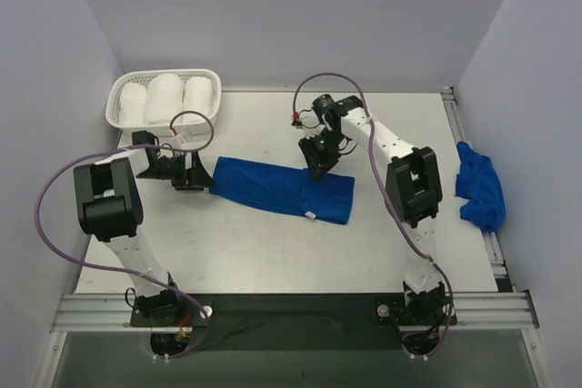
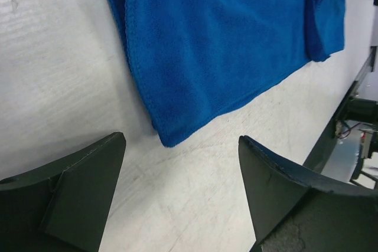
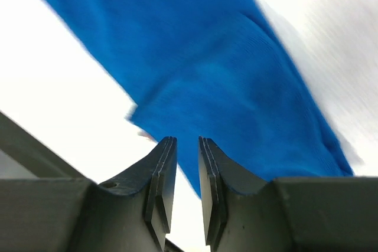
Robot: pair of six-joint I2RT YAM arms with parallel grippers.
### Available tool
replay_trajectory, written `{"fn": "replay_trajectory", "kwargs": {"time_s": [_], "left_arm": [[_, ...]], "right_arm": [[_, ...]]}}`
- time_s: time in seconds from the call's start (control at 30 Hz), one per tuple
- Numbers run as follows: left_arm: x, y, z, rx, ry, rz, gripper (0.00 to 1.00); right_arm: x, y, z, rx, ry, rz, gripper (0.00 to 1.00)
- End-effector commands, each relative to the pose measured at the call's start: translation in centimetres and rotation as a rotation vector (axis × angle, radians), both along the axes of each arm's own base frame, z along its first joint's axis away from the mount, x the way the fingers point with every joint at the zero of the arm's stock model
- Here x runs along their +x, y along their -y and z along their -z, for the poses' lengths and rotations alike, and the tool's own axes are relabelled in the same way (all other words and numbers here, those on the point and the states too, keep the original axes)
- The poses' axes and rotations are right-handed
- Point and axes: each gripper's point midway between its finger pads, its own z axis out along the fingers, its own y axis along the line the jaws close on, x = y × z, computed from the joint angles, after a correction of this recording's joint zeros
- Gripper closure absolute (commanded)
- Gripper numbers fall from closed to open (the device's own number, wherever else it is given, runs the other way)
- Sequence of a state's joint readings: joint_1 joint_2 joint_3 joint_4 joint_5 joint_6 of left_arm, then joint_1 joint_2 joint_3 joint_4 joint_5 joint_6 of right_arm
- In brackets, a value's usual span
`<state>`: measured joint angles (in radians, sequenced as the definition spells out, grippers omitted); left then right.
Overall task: Roll the towels
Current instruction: Fold the towel
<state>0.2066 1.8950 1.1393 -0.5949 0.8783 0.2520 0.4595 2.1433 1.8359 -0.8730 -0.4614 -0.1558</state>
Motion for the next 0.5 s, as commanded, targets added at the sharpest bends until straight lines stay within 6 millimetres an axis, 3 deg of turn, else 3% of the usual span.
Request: {"fn": "replay_trajectory", "kwargs": {"time_s": [0.0, 0.07, 0.1, 0.13, 0.2, 0.3, 0.47], "left_arm": [[1.7, 1.0, -0.2, -0.119, 0.030, -0.028, 0.11], [1.9, 1.2, 0.3, -0.136, 0.023, -0.032, 0.11], [1.8, 1.2, 0.6, -0.141, 0.015, -0.036, 0.11], [2.0, 1.1, 0.7, -0.140, 0.025, -0.040, 0.11], [1.8, 1.1, 1.2, -0.136, 0.020, -0.052, 0.13], [2.1, 1.1, 1.9, -0.144, 0.012, -0.071, 0.15], [1.8, 1.5, 3.6, -0.182, -0.056, -0.079, 0.16]], "right_arm": [[1.2, -3.8, -3.0, 0.100, 0.038, 0.016, 0.78], [2.1, -6.0, -2.8, 0.150, 0.020, 0.049, 0.78], [3.4, -7.7, -4.2, 0.220, 0.057, 0.047, 0.78], [3.7, -8.7, -3.4, 0.239, 0.039, 0.062, 0.78], [4.9, -11.0, -4.0, 0.321, 0.040, 0.097, 0.78], [6.0, -13.7, -2.9, 0.375, 0.039, 0.119, 0.78], [6.0, -15.9, 1.2, 0.391, -0.020, 0.141, 0.79]]}}
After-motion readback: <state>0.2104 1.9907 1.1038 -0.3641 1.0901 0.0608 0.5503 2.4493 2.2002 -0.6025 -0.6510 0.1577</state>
